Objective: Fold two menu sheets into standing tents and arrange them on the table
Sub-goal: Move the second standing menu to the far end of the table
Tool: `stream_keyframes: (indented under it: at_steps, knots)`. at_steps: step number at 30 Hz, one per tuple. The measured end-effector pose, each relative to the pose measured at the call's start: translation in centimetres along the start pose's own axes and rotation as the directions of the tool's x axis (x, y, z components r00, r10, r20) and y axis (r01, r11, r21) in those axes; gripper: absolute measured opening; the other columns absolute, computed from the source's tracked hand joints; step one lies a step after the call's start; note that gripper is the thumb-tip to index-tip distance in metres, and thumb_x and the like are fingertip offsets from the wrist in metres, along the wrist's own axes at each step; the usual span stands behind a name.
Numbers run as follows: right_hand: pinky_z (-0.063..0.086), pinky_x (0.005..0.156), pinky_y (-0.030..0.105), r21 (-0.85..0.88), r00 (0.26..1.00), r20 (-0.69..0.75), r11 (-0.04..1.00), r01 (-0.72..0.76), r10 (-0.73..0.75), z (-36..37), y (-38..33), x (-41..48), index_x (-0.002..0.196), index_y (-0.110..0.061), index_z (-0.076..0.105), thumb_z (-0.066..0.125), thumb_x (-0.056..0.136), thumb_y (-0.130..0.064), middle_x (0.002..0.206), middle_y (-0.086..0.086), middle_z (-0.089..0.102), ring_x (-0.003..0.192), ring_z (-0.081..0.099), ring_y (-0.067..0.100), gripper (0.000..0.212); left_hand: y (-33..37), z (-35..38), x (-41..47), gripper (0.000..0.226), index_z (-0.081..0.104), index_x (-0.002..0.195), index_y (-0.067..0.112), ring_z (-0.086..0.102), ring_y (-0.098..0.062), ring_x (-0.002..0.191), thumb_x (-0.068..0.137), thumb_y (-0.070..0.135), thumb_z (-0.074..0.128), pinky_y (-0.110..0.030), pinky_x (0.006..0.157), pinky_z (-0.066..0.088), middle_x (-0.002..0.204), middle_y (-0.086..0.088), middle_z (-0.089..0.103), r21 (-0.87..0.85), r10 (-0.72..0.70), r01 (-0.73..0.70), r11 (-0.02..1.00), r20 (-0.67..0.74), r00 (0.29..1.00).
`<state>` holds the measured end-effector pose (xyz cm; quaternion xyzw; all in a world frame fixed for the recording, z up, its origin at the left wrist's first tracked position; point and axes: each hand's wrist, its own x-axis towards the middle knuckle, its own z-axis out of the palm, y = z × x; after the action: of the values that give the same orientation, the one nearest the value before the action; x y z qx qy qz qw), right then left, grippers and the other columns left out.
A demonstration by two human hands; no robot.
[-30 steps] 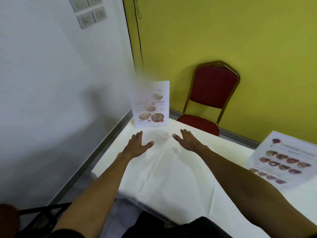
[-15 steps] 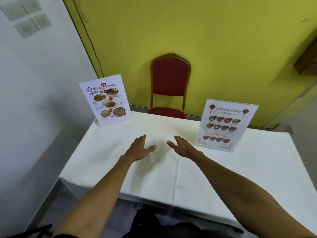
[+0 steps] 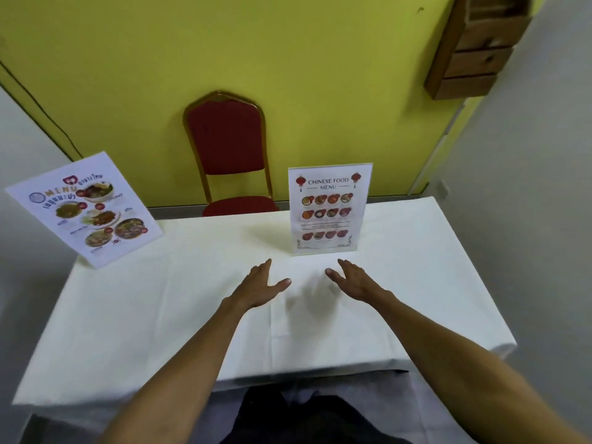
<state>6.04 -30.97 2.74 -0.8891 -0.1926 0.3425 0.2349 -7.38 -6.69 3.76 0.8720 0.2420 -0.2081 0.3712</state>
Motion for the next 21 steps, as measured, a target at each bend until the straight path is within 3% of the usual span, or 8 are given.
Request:
stream_keyframes:
  at_steps: [4,10,14,21]
  knots:
    - [0.016,0.121,0.048,0.093,0.987,-0.088,0.988,-0.125,0.134,-4.3,3.4,0.0,0.153,-0.012,0.015,0.034,0.090,-0.070,0.162,0.009,0.017,0.149,0.016,0.026,0.088,5.0,0.4,4.0,0.101,0.005,0.158,0.020,0.007,-0.021,0.152,0.084,0.071,0.052,-0.044,0.120,0.017,0.165,-0.005,0.012,0.036,0.063,-0.066,0.997,0.081,0.995]
    - [0.027,0.115,0.042,0.208,0.991,-0.113,0.977,-0.044,0.069,-4.8,3.2,-0.6,0.153,-0.015,0.014,0.041,0.094,-0.058,0.158,0.010,0.028,0.143,0.031,0.030,0.078,4.8,1.5,4.2,0.104,0.003,0.158,0.020,0.012,-0.023,0.152,0.084,0.067,0.057,-0.042,0.119,0.019,0.165,-0.005,0.011,-0.022,0.059,-0.057,0.998,0.085,0.995]
    - [0.031,0.112,0.043,0.267,0.981,-0.119,0.956,-0.119,0.155,-5.9,3.3,1.4,0.152,-0.014,0.011,0.047,0.091,-0.058,0.156,0.011,0.032,0.140,0.037,0.034,0.083,5.1,1.6,6.7,0.106,-0.002,0.157,0.021,0.011,-0.024,0.152,0.083,0.065,0.060,-0.043,0.121,0.019,0.165,-0.005,0.011,-0.075,0.040,-0.031,0.997,0.120,0.992]
    - [0.035,0.111,0.046,0.273,0.972,-0.145,0.952,-0.140,0.184,-6.9,3.2,4.2,0.150,-0.011,0.012,0.056,0.094,-0.037,0.154,0.014,0.036,0.136,0.041,0.037,0.076,6.2,2.1,10.4,0.106,-0.004,0.157,0.022,0.014,-0.027,0.151,0.084,0.058,0.064,-0.045,0.119,0.023,0.166,-0.004,0.008,-0.149,0.040,-0.024,0.989,0.107,0.993]
